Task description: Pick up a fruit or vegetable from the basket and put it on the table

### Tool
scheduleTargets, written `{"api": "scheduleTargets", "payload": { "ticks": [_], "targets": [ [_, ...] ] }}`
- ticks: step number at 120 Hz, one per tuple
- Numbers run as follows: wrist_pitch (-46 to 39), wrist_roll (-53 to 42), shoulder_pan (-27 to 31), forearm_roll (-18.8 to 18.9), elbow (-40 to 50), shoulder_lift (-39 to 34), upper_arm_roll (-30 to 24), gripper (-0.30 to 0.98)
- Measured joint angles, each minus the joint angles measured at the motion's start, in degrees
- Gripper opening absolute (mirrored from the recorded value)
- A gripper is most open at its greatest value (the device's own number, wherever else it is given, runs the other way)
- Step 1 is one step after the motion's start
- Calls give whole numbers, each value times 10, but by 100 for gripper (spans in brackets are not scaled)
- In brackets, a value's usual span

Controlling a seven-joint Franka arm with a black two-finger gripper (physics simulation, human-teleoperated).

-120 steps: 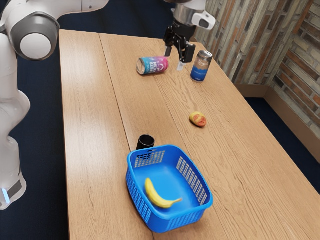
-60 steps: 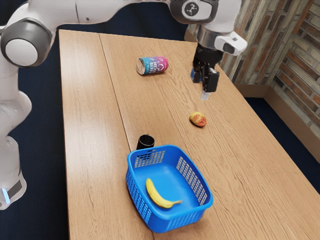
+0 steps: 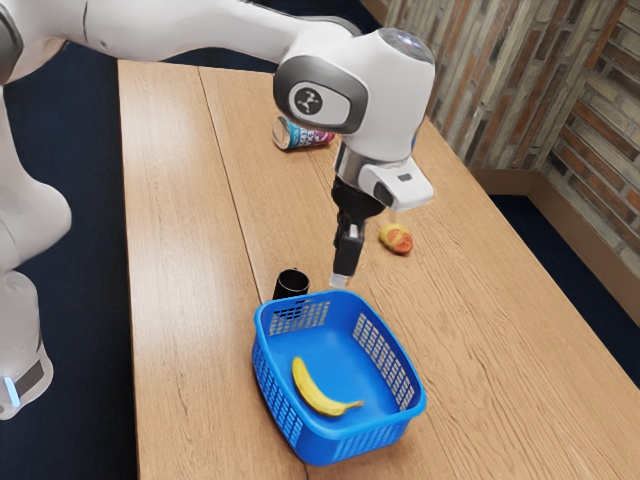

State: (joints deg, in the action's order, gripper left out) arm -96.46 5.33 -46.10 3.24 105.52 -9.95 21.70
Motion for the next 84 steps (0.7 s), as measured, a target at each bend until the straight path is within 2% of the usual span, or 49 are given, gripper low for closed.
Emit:
{"api": "scheduleTargets", "payload": {
  "ticks": [36,84],
  "targets": [
    [-110,-22,6,31,149,-86,19,69],
    [-131,-46,-17,47,146,-84,-7,69]
  ]
}}
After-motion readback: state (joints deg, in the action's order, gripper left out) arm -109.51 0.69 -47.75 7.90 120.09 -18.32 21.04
